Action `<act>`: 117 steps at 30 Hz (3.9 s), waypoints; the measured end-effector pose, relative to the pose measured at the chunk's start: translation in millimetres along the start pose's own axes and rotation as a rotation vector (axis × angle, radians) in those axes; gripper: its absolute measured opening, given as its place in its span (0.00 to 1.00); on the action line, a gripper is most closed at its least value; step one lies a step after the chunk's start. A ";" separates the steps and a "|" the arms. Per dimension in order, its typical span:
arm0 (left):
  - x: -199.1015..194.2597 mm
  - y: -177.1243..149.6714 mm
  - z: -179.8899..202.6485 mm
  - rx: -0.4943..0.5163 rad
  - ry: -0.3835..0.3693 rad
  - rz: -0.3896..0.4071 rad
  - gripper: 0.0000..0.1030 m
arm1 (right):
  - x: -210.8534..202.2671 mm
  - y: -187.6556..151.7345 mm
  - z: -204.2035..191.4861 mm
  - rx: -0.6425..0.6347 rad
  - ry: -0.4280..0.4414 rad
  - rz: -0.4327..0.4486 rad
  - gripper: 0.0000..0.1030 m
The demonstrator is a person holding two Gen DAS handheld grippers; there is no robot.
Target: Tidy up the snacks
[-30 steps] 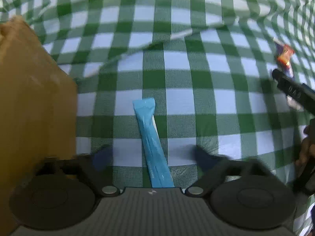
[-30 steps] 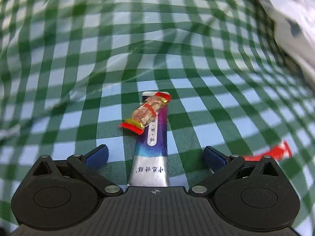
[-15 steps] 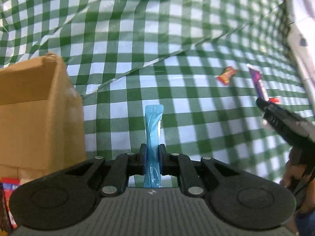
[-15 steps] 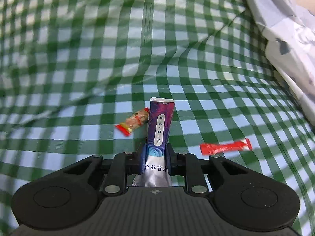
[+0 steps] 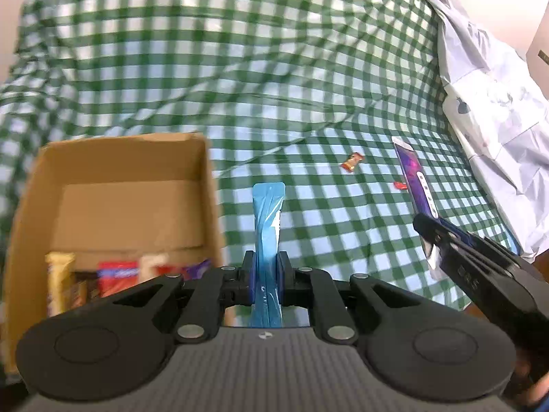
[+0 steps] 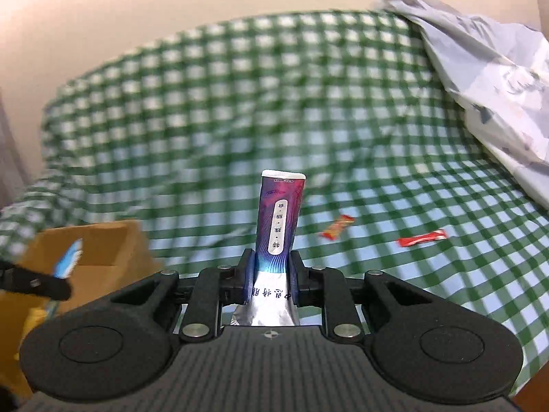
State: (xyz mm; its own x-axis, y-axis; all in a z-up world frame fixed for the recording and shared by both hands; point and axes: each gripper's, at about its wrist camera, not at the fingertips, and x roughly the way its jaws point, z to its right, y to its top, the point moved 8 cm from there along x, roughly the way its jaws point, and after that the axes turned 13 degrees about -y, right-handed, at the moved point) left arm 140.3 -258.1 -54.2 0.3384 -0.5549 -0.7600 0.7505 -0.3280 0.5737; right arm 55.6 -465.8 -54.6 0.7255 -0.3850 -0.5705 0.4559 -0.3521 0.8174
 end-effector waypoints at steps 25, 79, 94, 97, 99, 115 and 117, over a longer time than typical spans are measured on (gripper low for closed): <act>-179.9 -147.6 -91.8 -0.086 0.132 0.148 0.12 | -212.3 -104.2 -173.4 -0.253 0.320 -0.063 0.21; -44.1 -39.1 -189.8 -0.141 0.248 -0.038 0.12 | -51.5 -68.2 -232.2 -0.259 0.284 -0.176 0.21; 6.9 -31.9 -215.8 -0.147 0.269 -0.114 0.12 | 1.6 -82.4 -241.3 -0.266 0.268 -0.250 0.21; 10.7 -32.6 -218.8 -0.149 0.273 -0.124 0.12 | 7.6 -84.3 -242.4 -0.267 0.267 -0.260 0.21; 13.4 -32.8 -220.8 -0.152 0.275 -0.130 0.13 | 10.5 -85.3 -242.2 -0.268 0.266 -0.264 0.21; -7.7 -32.6 -226.4 -0.148 0.348 -0.090 1.00 | 11.6 -78.3 -244.1 -0.245 0.264 -0.261 0.64; -20.4 -39.2 -220.5 -0.132 0.347 -0.094 1.00 | 1.5 -77.7 -243.4 -0.258 0.266 -0.248 0.71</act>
State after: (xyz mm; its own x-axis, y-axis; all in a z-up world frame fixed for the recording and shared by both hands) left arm 229.1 -65.3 -128.6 0.4200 -0.2275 -0.8786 0.8465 -0.2509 0.4696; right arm 146.7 -231.3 -99.5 0.6699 -0.0705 -0.7391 0.7223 -0.1686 0.6707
